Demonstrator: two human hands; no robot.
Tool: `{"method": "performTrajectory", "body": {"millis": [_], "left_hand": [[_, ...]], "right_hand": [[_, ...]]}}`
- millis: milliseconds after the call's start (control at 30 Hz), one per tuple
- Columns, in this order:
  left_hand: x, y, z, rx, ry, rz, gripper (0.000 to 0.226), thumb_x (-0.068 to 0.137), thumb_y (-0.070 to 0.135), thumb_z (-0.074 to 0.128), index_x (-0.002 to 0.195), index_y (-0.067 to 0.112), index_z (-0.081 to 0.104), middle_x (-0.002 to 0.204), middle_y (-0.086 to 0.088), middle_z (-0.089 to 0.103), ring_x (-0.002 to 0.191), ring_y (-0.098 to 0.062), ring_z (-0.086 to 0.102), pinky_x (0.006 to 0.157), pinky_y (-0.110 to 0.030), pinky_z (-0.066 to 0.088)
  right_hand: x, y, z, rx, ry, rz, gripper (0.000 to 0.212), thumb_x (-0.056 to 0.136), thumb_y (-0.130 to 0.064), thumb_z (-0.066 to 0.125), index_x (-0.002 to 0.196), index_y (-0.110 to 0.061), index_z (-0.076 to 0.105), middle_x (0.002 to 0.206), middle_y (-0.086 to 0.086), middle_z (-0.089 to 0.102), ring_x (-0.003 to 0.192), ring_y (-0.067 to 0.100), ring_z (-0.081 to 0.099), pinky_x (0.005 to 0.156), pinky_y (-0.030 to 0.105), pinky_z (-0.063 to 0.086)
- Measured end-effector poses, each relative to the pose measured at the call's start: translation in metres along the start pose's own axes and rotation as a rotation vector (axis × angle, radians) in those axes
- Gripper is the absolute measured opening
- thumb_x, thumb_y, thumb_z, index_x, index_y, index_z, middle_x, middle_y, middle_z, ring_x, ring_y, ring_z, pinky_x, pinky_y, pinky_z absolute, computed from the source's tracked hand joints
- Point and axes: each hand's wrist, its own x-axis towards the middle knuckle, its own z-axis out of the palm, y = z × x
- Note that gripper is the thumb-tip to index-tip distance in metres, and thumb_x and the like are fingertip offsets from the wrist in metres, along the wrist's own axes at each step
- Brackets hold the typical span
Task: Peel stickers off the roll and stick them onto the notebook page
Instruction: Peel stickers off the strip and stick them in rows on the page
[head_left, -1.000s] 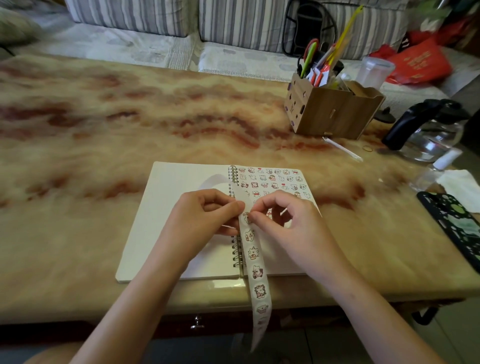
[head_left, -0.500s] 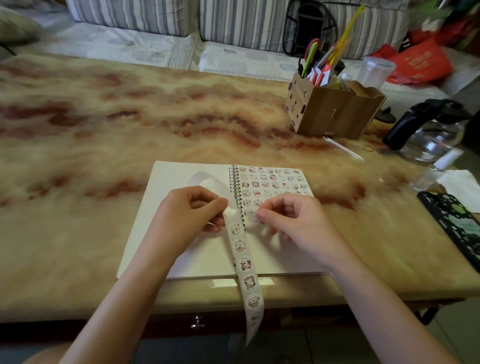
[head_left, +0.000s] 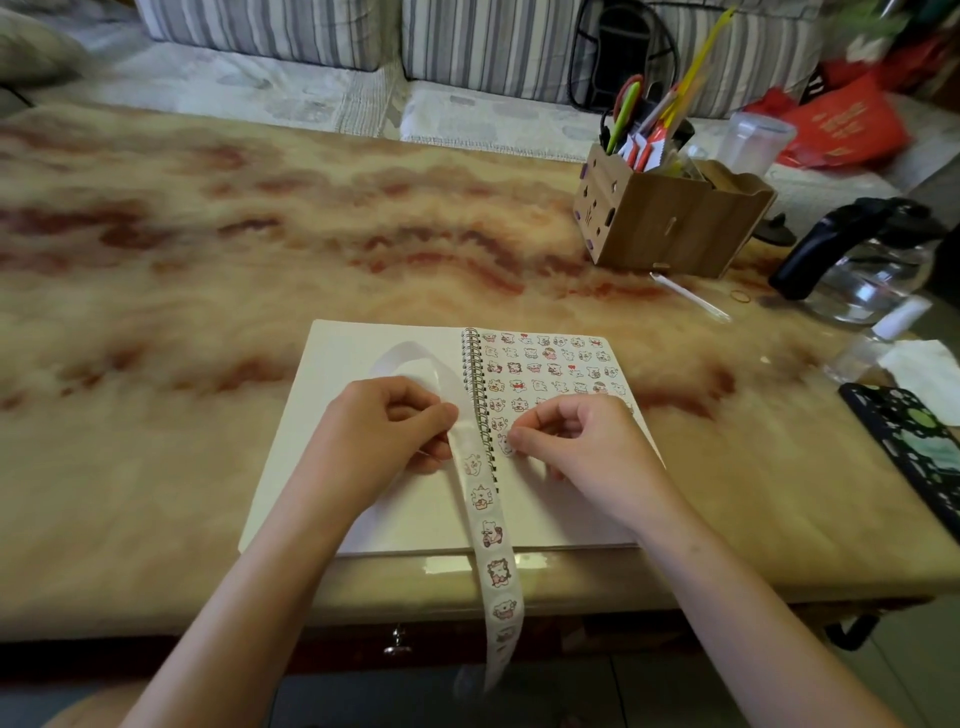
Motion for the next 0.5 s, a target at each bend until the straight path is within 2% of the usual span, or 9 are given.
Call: {"method": "performTrajectory", "body": {"millis": [300,500], "left_hand": [[-0.0001,-0.0008,0.0000,0.008,0.001,0.004,0.010,0.084,0.005,0.067,0.075,0.002,0.065,0.060,-0.011,0.066,0.045,-0.007,0.061,0.051,-0.019,0.055],[0.0001,-0.0012,0.0001,0.013,0.002,0.011,0.009,0.084,0.004,0.067,0.075,0.003,0.065,0.059,-0.011,0.067,0.046,-0.007,0.062,0.051,-0.020,0.055]], "right_hand": [[0.0026,0.0061,0.0048,-0.046,0.053,-0.003,0.006,0.077,-0.017,0.075,0.072,-0.014,0.072,0.071,0.004,0.072,0.056,0.005,0.054,0.059,0.026,0.044],[0.0002,0.0062,0.0090,-0.152,0.117,-0.041,0.007,0.076,-0.020,0.073,0.070,-0.017,0.071,0.064,-0.005,0.069,0.054,0.000,0.054,0.059,0.023,0.044]]}}
